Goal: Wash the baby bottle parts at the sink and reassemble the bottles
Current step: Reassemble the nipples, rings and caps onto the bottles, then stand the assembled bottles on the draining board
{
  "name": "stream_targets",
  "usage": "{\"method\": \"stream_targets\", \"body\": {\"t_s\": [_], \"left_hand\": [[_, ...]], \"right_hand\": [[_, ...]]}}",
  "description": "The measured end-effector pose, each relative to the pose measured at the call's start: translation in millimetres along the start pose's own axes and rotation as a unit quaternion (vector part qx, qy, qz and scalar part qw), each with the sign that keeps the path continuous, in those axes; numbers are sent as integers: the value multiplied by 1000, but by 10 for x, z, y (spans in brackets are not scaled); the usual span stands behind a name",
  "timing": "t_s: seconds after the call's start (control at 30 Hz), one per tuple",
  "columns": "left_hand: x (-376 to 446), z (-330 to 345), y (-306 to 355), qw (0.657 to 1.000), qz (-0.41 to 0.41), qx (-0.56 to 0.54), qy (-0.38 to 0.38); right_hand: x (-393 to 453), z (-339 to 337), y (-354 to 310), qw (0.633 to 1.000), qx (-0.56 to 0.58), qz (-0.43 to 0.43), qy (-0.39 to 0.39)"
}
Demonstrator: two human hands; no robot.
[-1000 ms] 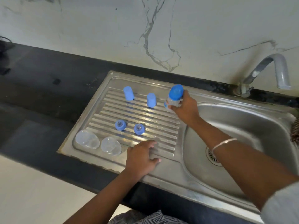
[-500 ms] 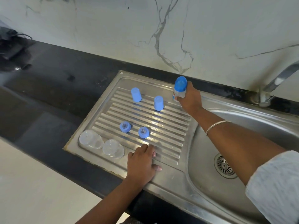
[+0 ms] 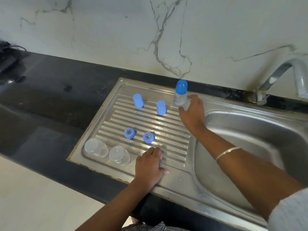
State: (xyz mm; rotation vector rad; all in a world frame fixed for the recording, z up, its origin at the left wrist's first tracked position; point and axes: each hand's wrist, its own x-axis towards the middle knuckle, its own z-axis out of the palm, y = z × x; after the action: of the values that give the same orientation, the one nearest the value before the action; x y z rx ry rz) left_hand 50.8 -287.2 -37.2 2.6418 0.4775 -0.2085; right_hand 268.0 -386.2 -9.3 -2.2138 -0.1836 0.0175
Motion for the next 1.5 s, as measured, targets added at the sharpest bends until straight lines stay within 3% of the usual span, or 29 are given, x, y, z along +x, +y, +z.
{"method": "stream_targets", "body": {"t_s": [0.17, 0.4, 0.53, 0.7, 0.9, 1.0, 1.1, 1.17, 1.3, 1.4, 1.5], "left_hand": [[-21, -99, 50, 984, 19, -173, 20], [-43, -864, -105, 892, -3, -413, 186], [-23, -1275, -383, 853, -16, -462, 243], [-14, -1492, -876, 849, -41, -470, 239], [-66, -1463, -1115, 866, -42, -460, 194], [-85, -1414, -1114, 868, -41, -463, 175], [-71, -1369, -1047, 862, -49, -483, 146], [-61, -1315, -984, 864, -57, -489, 109], [-25, -1211, -863, 854, -79, -510, 66], [19, -1170, -795, 834, -131, -536, -18], [-3, -1125, -791, 802, -134, -569, -123]], "right_hand": [[-653, 85, -161, 999, 16, -37, -35], [-1187, 223, -626, 996, 5, -66, -55], [-1499, 341, -1014, 984, -26, -77, -161], [-1866, 681, -1226, 932, -196, -125, -276], [-2027, 907, -1171, 954, -158, -49, -251], [-2073, 840, -1107, 983, -86, 23, -159], [-2107, 716, -1071, 991, 39, 106, -74], [-2127, 658, -1040, 968, 169, 178, -45], [-2188, 579, -982, 872, 410, 265, -38], [-2209, 566, -922, 836, 467, 277, -73], [-2229, 582, -869, 841, 453, 265, -135]]}}
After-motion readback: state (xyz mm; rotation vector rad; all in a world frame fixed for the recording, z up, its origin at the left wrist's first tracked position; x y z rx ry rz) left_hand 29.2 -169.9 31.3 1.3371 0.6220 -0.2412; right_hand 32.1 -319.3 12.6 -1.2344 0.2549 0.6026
